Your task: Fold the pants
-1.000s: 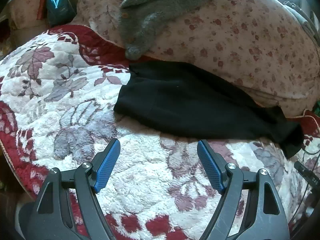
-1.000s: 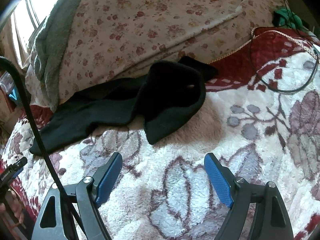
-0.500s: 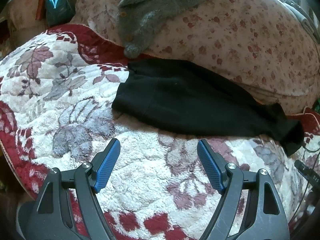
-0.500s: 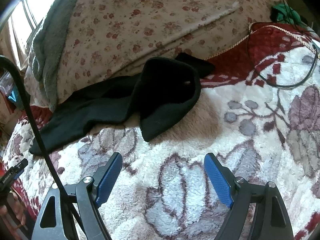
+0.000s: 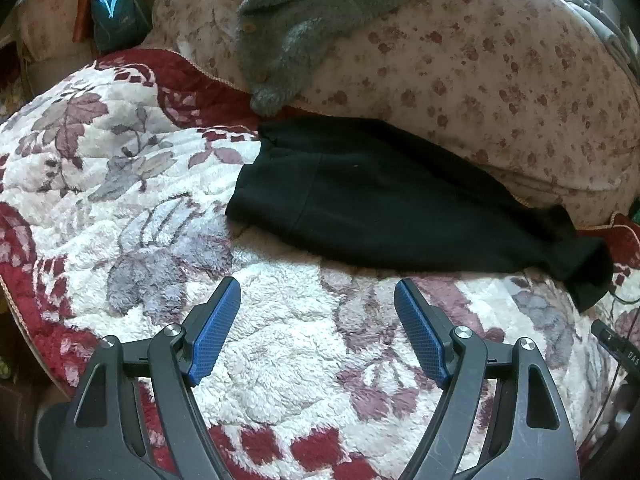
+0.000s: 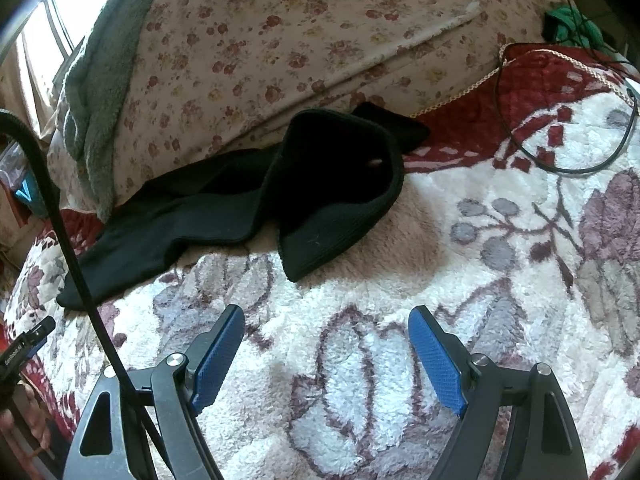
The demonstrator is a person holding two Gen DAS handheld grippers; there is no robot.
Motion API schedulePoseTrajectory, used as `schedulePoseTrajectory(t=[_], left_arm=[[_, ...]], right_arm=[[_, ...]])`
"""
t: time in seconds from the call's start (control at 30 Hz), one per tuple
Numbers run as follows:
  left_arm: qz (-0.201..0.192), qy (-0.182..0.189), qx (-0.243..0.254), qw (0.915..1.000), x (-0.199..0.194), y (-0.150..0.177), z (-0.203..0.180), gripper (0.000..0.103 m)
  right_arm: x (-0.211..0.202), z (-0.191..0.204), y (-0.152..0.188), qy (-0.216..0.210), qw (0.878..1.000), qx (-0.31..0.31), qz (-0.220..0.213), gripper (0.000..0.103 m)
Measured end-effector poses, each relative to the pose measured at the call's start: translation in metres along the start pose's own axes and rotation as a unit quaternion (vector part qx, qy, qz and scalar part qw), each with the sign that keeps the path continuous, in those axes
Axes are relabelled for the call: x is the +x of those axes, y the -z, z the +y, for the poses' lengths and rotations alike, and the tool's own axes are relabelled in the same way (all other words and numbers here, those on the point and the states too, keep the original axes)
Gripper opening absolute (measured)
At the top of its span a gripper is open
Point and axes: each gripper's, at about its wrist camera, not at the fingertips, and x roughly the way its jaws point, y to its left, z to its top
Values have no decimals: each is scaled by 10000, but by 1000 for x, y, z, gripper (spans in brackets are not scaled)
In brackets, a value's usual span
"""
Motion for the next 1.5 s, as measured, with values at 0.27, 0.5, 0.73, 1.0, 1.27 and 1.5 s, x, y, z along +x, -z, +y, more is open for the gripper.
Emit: schedulePoseTrajectory(t=[0.27,0.5,0.73,1.0,1.27,1.5], left_arm=[[79,74,-159,9998,7,-2,9,80],[235,294,-519,9979,20,-11,16,80],[562,390,-876,9938,51,-17,13,80],[503,131,-769,9957,72,-32,-4,80],[549,112,-993,9935,88,-47,-4,80],[753,558,-1095,9896,99,-60,9,12]], right_arm=[[8,-5,-3,1,10000,55,65,83],[16,-11,-12,3,9999,70,73,83],[22,-21,-20,12,9999,135,38,83],[39,-33,-41,106,9993,353,-90,83],[57,-42,-64,-11,9988,461,-135,51],[61,-53,-73,-518,9972,515,-137,11]])
